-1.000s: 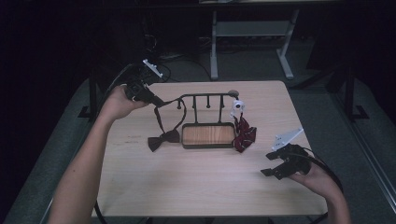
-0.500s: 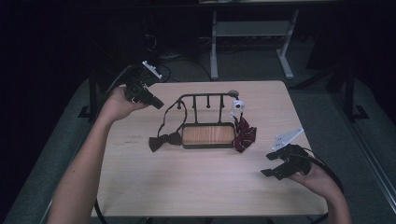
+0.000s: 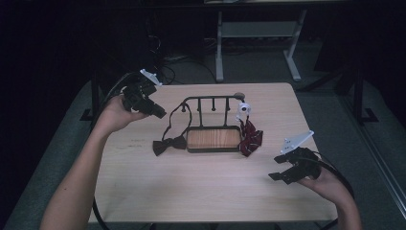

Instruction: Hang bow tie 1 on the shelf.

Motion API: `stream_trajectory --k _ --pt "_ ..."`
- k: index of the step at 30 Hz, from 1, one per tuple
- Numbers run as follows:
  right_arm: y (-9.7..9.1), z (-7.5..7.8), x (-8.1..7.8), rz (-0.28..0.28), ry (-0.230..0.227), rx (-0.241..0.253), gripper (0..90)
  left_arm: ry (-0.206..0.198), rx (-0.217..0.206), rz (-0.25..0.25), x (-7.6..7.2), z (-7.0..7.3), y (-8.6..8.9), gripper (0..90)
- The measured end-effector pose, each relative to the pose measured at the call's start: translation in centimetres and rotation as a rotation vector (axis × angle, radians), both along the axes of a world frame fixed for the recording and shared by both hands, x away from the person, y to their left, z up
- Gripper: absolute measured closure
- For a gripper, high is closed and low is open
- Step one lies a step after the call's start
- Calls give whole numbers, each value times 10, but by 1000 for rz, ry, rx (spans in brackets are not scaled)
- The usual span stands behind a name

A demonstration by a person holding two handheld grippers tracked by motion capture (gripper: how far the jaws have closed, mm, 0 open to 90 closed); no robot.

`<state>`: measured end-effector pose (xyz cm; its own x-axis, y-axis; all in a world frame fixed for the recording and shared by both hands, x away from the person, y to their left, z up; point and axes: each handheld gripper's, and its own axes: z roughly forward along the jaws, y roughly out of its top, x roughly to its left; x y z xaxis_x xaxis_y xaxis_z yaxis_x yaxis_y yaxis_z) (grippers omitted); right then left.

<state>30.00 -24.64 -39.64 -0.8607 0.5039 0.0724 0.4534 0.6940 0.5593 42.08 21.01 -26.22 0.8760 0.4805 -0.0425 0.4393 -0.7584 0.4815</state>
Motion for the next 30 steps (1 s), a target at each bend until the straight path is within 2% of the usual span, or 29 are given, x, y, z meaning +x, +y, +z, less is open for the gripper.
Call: stream_trajectory --k 6,17,30 --pt "-3 0 0 -11 2 -1 326 -17 -25 -7 -13 -3 1 731" --pt "-6 0 1 -25 0 -5 321 -14 -36 3 -28 -20 12 657" --pt "-8 1 0 -34 1 -4 316 -37 -47 -4 -44 -34 17 543"
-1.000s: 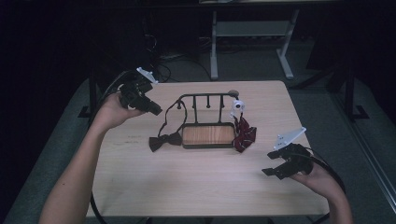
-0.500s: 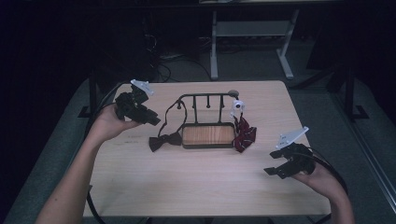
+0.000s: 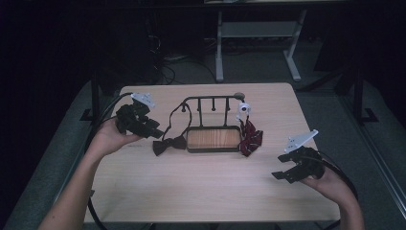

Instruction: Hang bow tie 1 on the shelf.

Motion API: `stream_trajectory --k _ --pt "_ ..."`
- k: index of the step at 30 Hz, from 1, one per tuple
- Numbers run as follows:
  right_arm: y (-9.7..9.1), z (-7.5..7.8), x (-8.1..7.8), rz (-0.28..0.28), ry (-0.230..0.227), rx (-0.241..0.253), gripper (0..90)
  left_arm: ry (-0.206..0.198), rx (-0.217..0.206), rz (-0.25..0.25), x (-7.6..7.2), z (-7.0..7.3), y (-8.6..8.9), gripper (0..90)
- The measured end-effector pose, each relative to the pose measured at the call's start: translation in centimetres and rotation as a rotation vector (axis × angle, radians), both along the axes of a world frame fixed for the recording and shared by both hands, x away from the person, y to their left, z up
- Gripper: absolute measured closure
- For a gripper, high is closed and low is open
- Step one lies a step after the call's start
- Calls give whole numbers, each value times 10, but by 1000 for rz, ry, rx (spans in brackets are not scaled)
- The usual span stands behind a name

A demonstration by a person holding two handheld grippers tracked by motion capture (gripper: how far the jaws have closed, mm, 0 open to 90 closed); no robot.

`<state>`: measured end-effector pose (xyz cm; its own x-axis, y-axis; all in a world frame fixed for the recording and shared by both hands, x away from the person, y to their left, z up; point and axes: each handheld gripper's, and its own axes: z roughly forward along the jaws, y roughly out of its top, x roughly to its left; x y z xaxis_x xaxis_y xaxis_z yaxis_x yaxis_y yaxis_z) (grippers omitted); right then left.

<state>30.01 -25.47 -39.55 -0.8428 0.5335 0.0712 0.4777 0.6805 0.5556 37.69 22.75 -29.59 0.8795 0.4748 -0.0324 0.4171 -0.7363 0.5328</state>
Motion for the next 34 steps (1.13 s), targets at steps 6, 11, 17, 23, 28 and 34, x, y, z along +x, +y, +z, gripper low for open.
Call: stream_trajectory --k 6,11,17,23,28,34 --pt "-1 0 0 -2 2 -2 313 5 2 7 -5 -10 3 508" --pt "-3 -2 1 -6 7 -2 314 4 -5 8 -12 -16 6 489" --pt "-4 -2 1 -8 8 -3 314 3 -15 6 -20 -24 10 454" --pt "-4 -2 1 -11 7 -4 313 2 -11 -5 -29 -33 12 424" --pt "-4 -2 1 -11 8 -3 313 -3 -14 0 -36 -42 14 404" --pt "-4 -3 1 -10 7 -4 313 -11 -28 8 -42 -48 17 383"
